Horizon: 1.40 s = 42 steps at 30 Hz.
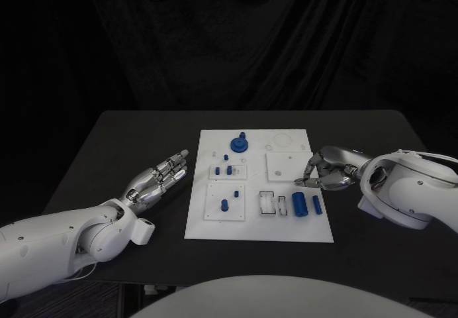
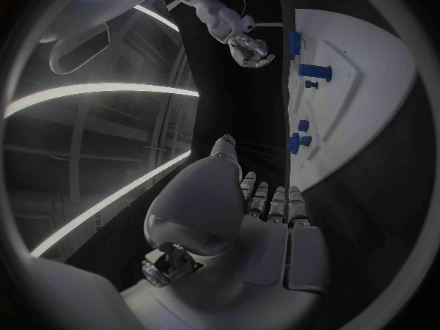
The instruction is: Assemble the parts on the task board
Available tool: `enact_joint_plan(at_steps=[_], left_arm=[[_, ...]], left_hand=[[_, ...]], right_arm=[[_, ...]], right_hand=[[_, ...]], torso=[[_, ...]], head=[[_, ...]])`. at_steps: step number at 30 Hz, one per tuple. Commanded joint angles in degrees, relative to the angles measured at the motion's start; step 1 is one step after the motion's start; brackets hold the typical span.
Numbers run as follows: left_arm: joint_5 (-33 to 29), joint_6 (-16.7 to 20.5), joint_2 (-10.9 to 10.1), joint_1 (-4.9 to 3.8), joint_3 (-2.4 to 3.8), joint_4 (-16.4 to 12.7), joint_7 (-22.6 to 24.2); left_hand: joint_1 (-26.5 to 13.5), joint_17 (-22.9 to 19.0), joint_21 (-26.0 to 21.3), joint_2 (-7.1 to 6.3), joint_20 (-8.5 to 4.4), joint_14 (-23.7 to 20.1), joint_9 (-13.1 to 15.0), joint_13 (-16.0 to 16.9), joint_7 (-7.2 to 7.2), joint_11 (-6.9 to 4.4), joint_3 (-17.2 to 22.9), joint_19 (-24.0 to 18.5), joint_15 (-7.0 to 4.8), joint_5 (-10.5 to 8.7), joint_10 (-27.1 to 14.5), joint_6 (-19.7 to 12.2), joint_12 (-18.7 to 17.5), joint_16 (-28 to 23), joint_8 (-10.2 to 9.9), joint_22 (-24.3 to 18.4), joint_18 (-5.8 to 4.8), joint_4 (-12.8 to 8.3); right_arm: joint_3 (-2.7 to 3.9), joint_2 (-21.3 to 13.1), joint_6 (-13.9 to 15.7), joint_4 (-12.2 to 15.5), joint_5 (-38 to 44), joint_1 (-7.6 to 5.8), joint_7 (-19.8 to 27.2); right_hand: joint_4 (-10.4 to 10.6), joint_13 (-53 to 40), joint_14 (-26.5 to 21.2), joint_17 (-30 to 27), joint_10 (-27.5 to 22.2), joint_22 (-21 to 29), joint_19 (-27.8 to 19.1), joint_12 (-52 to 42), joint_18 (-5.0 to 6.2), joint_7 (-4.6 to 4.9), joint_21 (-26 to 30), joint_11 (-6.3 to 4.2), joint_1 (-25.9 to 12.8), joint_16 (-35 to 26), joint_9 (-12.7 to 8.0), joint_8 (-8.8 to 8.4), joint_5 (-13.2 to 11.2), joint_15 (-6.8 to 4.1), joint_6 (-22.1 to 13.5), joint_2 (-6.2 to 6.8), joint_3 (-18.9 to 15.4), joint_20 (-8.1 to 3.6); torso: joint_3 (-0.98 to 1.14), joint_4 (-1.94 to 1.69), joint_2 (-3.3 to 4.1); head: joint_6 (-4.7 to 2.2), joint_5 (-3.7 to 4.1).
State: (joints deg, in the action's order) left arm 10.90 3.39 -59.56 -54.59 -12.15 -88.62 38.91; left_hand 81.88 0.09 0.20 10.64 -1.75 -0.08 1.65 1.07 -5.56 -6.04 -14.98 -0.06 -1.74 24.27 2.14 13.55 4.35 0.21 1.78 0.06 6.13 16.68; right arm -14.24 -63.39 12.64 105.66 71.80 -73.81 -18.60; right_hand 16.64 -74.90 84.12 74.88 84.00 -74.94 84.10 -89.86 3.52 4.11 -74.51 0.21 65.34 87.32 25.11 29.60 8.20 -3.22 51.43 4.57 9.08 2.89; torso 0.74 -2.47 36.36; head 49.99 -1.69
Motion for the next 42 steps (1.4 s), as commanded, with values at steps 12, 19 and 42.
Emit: enact_joint_plan(at_steps=[12, 19, 42], left_arm=[[-0.29, -2.38, 0.85, -0.11, 0.04, 1.35, 8.92], [-0.29, -3.31, 1.31, -0.1, 0.04, 1.94, 8.3], [-0.29, -5.33, 2.44, -0.05, 0.04, 3.77, 6.29]], left_hand=[[1.92, -0.09, -0.2, 0.69, -0.18, 0.08, -0.12, -0.07, 0.71, 1.86, 0.46, 0.06, -1.87, 1.78, 0.14, -1.12, -0.32, -0.21, -0.29, -0.06, -0.45, -0.35], [2.66, -0.09, -0.2, 0.78, 0.15, 0.08, -0.13, -0.09, 1.12, 2.24, 0.79, 0.06, -1.41, 2.35, 0.1, -1.34, -0.44, -0.21, -0.3, -0.06, -0.55, -0.58], [4.37, -0.09, -0.2, 1.05, 0.92, 0.08, -0.04, -0.04, 3.24, 3.25, 2.05, 0.06, -0.6, 3.63, 0.22, -0.89, -0.39, -0.21, -0.19, -0.06, -0.62, -1.47]], right_arm=[[0.02, 1.48, -2.59, 0.31, 17.69, 4.02, -12.72], [0.03, 2.41, -3.01, 0.14, 19.01, 4.64, -13.42], [0.03, 4.89, -2.47, -2.07, 19.34, 8.28, -12.78]], right_hand=[[0.33, -15.1, 5.88, 15.12, 6.0, -14.64, 5.45, -0.14, -3.2, -1.97, -14.2, -1.88, -11.99, 2.68, 7.84, 8.98, -1.22, -1.92, -0.88, 1.25, -0.21, -1.75], [0.32, -15.1, 5.88, 15.12, 6.0, -14.66, 5.46, -0.14, -3.21, -2.16, -14.31, -2.03, -12.97, 2.68, 8.76, 9.7, -2.77, -2.16, -0.68, 1.12, 0.11, -1.94], [0.25, -15.1, 5.88, 15.12, 6.0, -14.39, 5.13, -0.14, -3.01, -2.14, -13.58, -2.09, -12.94, 2.68, 9.22, 9.38, -2.06, -2.08, -1.41, 0.51, 0.73, -1.92]], torso=[[0.09, 0.17, -0.08], [0.14, 0.38, 0.03], [0.0, 0.06, 0.02]], head=[[0.01, 1.89], [0.01, 2.09], [0.01, 2.31]])
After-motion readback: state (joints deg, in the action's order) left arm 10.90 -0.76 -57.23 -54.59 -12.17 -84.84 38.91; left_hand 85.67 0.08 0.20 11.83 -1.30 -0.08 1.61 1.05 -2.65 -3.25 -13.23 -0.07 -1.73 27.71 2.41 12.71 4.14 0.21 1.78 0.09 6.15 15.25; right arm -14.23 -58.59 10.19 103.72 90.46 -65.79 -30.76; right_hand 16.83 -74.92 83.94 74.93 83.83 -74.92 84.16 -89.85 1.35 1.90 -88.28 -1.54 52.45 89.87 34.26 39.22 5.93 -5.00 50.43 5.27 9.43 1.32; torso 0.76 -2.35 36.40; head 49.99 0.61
